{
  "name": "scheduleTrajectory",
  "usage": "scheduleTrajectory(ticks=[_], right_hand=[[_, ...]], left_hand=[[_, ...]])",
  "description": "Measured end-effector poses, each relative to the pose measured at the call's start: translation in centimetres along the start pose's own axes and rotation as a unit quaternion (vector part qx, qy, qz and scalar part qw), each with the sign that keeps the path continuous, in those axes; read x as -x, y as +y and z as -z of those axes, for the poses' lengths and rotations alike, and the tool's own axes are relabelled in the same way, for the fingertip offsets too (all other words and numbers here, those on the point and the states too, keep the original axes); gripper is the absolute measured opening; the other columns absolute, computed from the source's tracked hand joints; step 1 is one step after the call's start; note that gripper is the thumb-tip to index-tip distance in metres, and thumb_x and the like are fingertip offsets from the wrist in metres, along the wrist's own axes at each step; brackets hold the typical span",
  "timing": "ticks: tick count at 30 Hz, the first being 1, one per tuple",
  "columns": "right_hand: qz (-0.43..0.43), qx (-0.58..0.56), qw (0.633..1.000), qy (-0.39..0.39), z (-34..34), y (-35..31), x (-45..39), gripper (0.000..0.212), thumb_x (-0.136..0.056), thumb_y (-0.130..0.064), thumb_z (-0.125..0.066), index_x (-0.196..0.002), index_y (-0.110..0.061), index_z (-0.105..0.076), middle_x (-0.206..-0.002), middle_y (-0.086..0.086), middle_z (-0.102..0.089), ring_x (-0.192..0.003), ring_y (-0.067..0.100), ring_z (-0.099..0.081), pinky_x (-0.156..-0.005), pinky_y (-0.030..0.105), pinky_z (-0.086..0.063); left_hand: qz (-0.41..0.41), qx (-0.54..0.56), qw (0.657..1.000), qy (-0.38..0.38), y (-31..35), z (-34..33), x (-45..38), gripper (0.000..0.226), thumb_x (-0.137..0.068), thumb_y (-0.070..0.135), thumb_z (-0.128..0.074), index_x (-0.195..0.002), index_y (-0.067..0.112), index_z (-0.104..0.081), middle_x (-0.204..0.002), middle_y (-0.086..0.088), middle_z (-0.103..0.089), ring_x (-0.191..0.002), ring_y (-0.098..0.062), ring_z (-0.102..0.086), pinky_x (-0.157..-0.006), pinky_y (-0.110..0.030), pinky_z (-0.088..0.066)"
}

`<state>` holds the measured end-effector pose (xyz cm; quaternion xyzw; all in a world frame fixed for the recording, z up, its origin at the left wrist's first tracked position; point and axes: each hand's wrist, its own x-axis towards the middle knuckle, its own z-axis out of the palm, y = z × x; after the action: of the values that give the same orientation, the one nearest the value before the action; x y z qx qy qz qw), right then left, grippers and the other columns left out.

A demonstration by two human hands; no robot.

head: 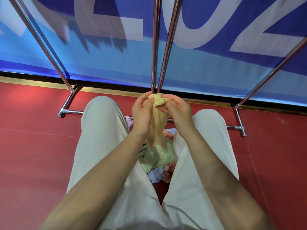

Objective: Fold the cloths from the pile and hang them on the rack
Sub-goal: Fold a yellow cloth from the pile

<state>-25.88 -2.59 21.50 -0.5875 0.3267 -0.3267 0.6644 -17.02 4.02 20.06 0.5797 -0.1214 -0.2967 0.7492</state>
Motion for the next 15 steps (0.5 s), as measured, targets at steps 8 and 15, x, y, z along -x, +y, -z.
scheduleTrajectory(ticks=[8, 15], right_hand=[[0.188, 0.276, 0.941, 0.063, 1.5, 1.6, -0.7, 0.016, -0.084, -0.018, -0.061, -0.092, -0.017, -0.076, -0.092, -0.012, -0.059, -0.097, 0.004, -0.047, -0.083, 0.007, -0.037], [0.154, 0.213, 0.962, 0.075, 1.8, 1.3, -0.5, 0.009, -0.088, -0.011, -0.063, -0.090, -0.014, -0.072, -0.091, -0.006, -0.069, -0.087, 0.005, -0.063, -0.077, 0.024, -0.050]], left_hand=[[-0.008, -0.029, 0.999, -0.020, 0.0, -0.8, -0.2, 0.024, -0.095, 0.009, -0.054, -0.116, 0.013, -0.064, -0.094, -0.004, -0.071, -0.080, -0.012, -0.066, -0.072, -0.026, -0.055], [-0.018, -0.064, 0.997, -0.031, 0.0, -1.3, -0.2, 0.024, -0.095, 0.011, -0.055, -0.116, 0.014, -0.066, -0.098, -0.002, -0.072, -0.086, -0.011, -0.068, -0.072, -0.024, -0.055]])
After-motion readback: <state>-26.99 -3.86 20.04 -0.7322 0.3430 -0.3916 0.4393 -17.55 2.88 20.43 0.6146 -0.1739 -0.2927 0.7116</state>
